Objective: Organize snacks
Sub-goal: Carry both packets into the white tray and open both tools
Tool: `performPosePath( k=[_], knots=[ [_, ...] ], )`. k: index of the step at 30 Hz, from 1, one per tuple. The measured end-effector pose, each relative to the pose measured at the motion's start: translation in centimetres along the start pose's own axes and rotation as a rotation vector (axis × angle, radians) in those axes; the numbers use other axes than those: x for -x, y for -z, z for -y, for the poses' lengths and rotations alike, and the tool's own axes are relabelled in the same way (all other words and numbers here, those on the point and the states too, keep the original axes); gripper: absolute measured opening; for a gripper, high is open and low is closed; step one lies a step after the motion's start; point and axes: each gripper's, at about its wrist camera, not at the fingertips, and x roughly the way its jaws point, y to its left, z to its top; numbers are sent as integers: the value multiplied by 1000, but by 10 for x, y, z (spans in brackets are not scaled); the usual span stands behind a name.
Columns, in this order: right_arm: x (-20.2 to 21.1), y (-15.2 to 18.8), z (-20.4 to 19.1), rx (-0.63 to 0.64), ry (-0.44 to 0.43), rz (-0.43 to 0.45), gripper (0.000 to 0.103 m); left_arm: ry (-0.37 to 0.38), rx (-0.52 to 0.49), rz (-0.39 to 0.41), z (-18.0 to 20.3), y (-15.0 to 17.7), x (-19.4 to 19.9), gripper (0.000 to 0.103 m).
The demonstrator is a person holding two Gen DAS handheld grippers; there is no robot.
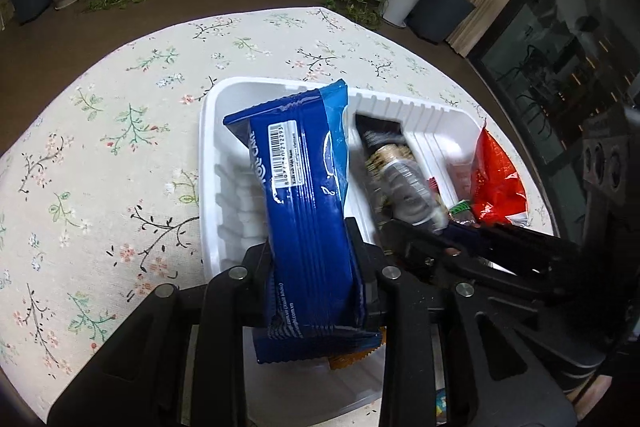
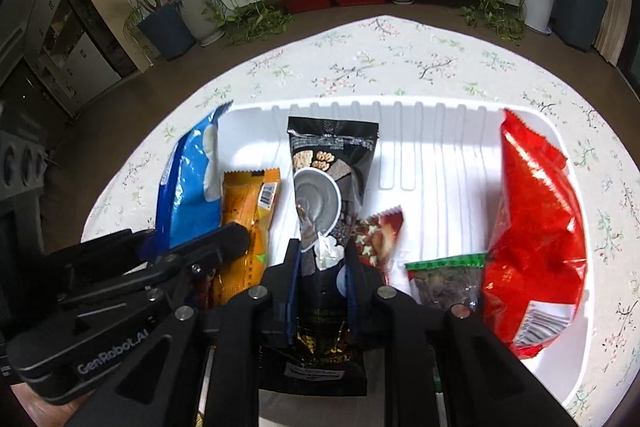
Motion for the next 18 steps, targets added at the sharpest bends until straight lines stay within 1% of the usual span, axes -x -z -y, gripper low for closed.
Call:
performPosePath(
  k=[7,10,14,17,18],
  knots=[
    [-1,0,-1,4,10,4,24,-9,-3,-1,2,-1,2,29],
    [1,0,-1,5,17,6,27,-11,-2,2,1,-1,2,32],
    [10,2,4,-3,23,24,30,-4,0,10,4,3,10,40],
    [20,2,7,-3,30,42,32,-6,-10,21,6,4,15,49],
    [23,3,8,-1,32,49,33,-6,-9,25,7,4,17,54]
  ],
)
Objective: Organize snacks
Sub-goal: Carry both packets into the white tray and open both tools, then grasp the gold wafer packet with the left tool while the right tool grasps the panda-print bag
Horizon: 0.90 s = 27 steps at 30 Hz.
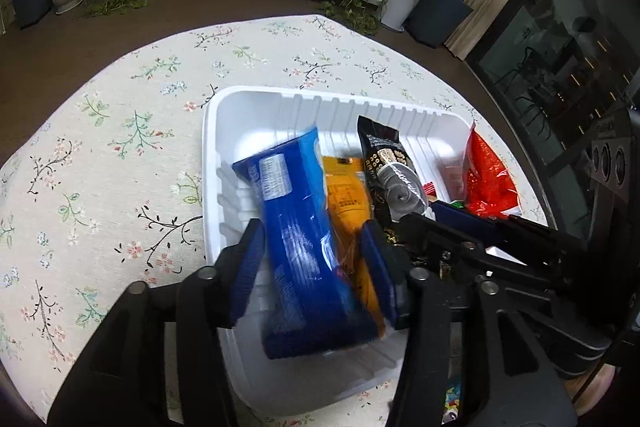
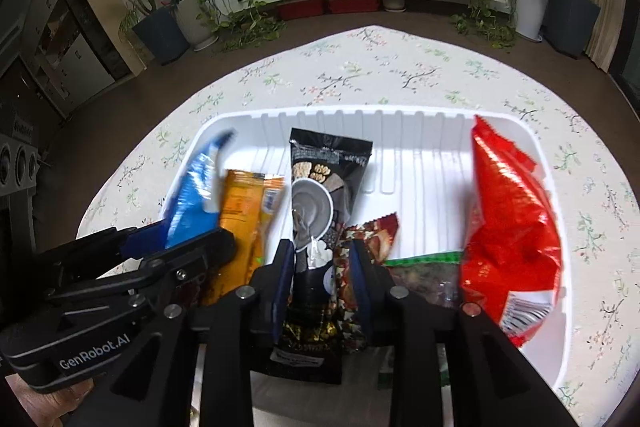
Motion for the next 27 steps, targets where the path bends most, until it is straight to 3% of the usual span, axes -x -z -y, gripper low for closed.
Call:
performPosePath(
  k=[3,10,12,13,15,16,19,22,27],
  knots=[
    [12,1,1,3,5,23,39,0,9,13,-2,2,8,64],
    [44,3,-5,26,-3,81,55,10,21,59,-1,12,42,71],
    [60,5,-5,12,-17,122,62,20,29,89,-1,17,57,80],
    [66,5,-5,6,-22,138,69,20,35,110,0,20,66,83],
    [74,9,-2,-4,-27,129,86,18,53,143,-3,30,84,103],
    [76,11,0,-12,-41,108,92,19,61,156,-4,34,91,103],
    [101,22,8,-73,-109,137,92,14,78,172,-6,54,111,103],
    [132,44,14,-113,-140,204,93,-45,68,195,-7,79,129,103],
    [175,103,23,-138,-126,283,94,-97,150,237,-13,122,146,103]
  ],
)
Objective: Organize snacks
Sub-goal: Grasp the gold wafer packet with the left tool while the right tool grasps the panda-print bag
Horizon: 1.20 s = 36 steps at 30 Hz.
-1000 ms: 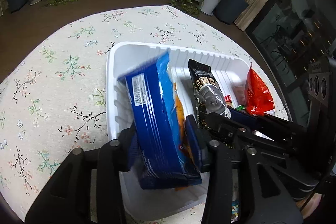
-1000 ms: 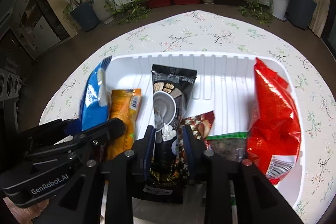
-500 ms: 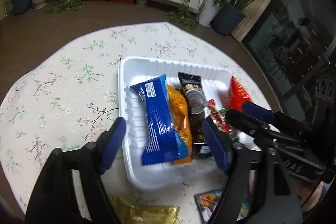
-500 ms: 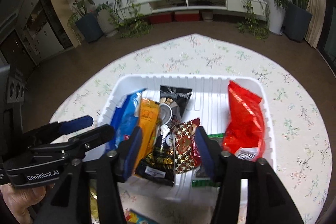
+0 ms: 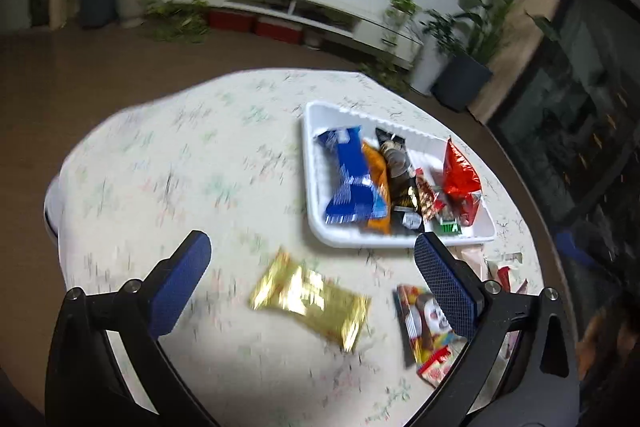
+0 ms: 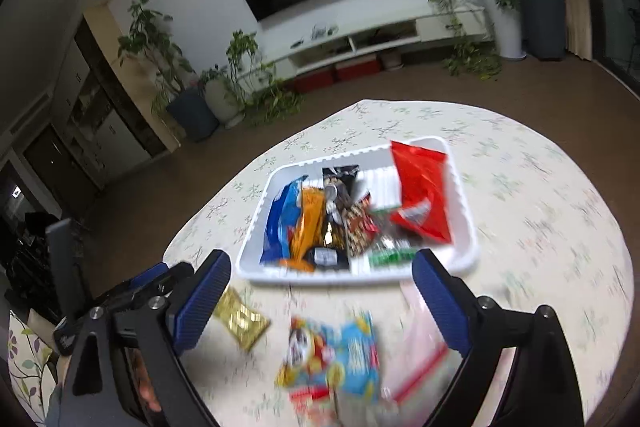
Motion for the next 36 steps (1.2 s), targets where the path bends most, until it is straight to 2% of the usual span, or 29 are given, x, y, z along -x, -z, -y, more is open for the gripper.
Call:
performPosePath(
  k=[2,5,10,18,24,26,30,35,36],
  knots=[
    [19,23,5,-4,19,22,95,-16,41,-22,-3,13,1,103],
    [35,55,13,1,59,15,95,-42,114,-104,-5,29,-10,103],
    [51,86,24,-15,88,10,95,-113,140,-146,1,41,-27,103],
    [60,97,21,35,85,33,95,-264,163,-174,9,32,-58,102],
    [60,103,18,53,73,28,95,-345,183,-200,5,19,-83,101],
    [59,104,17,63,75,28,95,-355,158,-202,8,15,-88,94],
    [57,105,15,77,70,27,95,-375,46,-203,20,20,-90,82],
    [56,105,15,83,75,24,95,-358,-21,-208,23,28,-80,63],
    [56,105,14,85,76,21,95,-346,-29,-214,23,31,-76,62]
  ],
)
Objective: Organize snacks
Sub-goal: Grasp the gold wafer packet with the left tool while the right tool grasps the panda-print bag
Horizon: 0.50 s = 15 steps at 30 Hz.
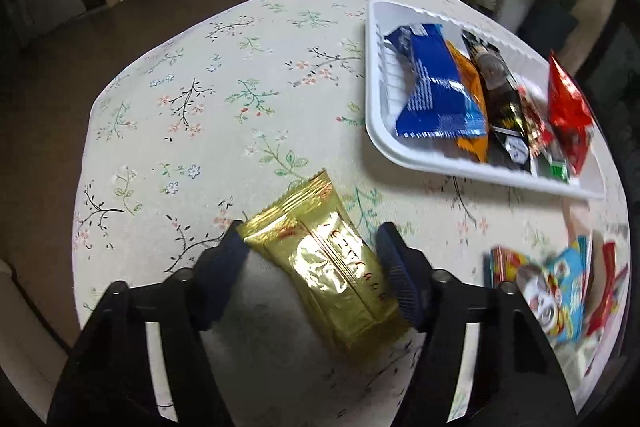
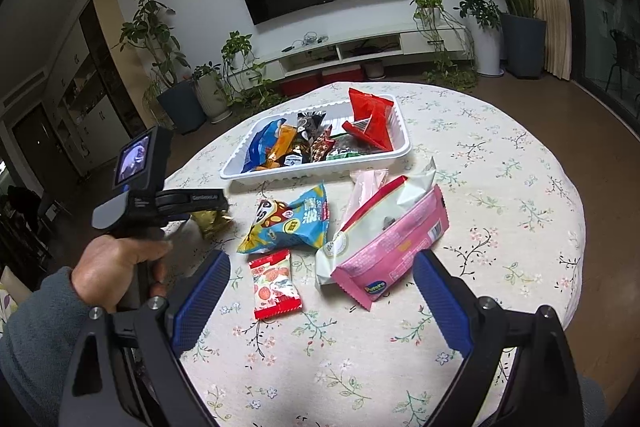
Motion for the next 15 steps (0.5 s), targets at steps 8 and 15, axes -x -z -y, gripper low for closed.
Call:
performPosePath(
  k=[8,15],
  knots=[
    [1,2,-9,23,-5,-3,95,48,-160,7,4,25,12,62],
    [-3,1,-17,80,-47,-43,95,96,-203,25,-1,43,24,48]
  ],
)
